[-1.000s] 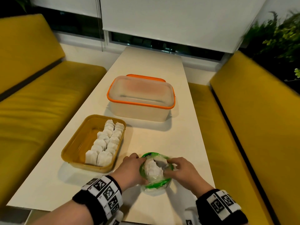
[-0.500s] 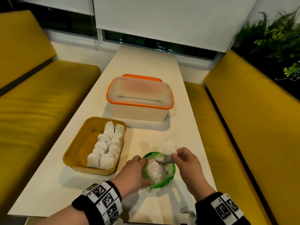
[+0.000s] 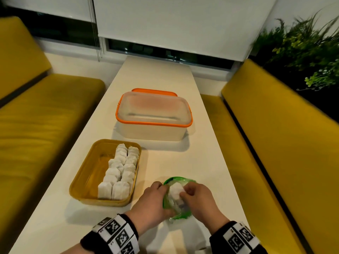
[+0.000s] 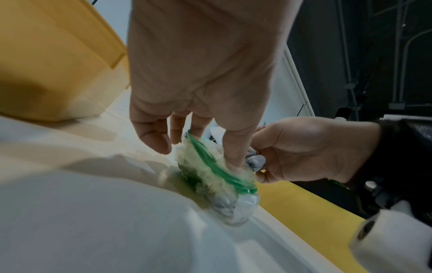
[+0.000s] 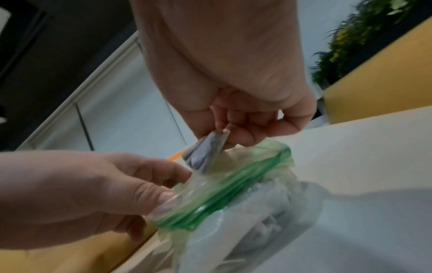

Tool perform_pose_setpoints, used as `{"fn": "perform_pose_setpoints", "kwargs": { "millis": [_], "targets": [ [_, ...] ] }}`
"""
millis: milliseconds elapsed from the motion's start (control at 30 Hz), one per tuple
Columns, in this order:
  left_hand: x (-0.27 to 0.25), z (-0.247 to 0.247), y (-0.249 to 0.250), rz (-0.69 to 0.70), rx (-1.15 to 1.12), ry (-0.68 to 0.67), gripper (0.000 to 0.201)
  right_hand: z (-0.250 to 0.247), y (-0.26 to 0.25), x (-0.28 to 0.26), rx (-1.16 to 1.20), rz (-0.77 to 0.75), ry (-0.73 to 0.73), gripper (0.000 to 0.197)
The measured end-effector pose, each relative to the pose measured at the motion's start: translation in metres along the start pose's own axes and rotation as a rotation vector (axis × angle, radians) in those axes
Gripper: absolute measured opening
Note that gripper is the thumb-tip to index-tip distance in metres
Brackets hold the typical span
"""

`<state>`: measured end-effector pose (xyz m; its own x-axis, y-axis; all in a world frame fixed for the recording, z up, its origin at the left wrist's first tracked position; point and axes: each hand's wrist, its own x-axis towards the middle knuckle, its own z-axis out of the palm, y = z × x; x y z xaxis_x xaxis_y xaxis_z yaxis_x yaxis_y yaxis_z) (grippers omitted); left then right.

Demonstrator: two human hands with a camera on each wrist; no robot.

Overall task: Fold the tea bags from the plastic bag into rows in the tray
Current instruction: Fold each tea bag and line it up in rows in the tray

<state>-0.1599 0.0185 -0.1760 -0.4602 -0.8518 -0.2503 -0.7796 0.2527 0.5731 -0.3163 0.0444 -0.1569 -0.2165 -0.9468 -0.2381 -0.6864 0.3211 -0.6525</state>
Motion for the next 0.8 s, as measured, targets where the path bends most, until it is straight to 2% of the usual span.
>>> {"fn": "perform_pose_setpoints", "kwargs": {
  "millis": [100, 167, 233, 300, 333, 400, 500, 567, 633, 733, 800],
  "targets": [
    [-0.002, -0.006, 0.001, 0.005, -0.018, 0.038, 0.079, -0.012, 0.006, -0.002, 0.220, 0.003, 0.138, 0.013],
    [-0.002, -0.014, 0.006, 0.045, -0.131, 0.097, 0.069, -0.019, 0.004, -0.004, 0.446, 0.007, 0.187, 0.013],
    [-0.004, -0.026, 0.010, 0.084, -0.423, 0.080, 0.050, -0.024, -0.006, -0.006, 0.613, -0.014, 0.195, 0.011],
    [-0.009, -0.037, 0.019, 0.092, -0.853, -0.063, 0.030, -0.025, -0.024, -0.010, 0.681, -0.070, 0.175, 0.005],
    [-0.011, -0.042, 0.023, 0.066, -1.039, -0.116, 0.025, -0.024, -0.032, -0.013, 0.680, -0.097, 0.164, 0.007],
    [-0.014, -0.050, 0.026, 0.010, -1.217, -0.128, 0.025, -0.021, -0.048, -0.016, 0.625, -0.147, 0.164, 0.010],
    [-0.017, -0.061, 0.023, -0.014, -1.209, -0.052, 0.022, -0.018, -0.064, -0.020, 0.452, -0.249, 0.243, 0.018],
    [-0.022, -0.067, 0.017, -0.013, -1.112, 0.021, 0.017, -0.017, -0.068, -0.018, 0.299, -0.356, 0.319, 0.030],
    [-0.027, -0.073, 0.010, -0.022, -1.019, 0.081, 0.013, -0.014, -0.073, -0.015, 0.134, -0.489, 0.363, 0.033],
    [-0.035, -0.083, -0.003, -0.071, -0.927, 0.162, 0.004, -0.012, -0.087, -0.012, -0.104, -0.662, 0.364, 0.013],
    [-0.040, -0.091, -0.013, -0.106, -0.883, 0.202, 0.004, -0.010, -0.101, -0.010, -0.228, -0.703, 0.277, 0.009]
  ]
}}
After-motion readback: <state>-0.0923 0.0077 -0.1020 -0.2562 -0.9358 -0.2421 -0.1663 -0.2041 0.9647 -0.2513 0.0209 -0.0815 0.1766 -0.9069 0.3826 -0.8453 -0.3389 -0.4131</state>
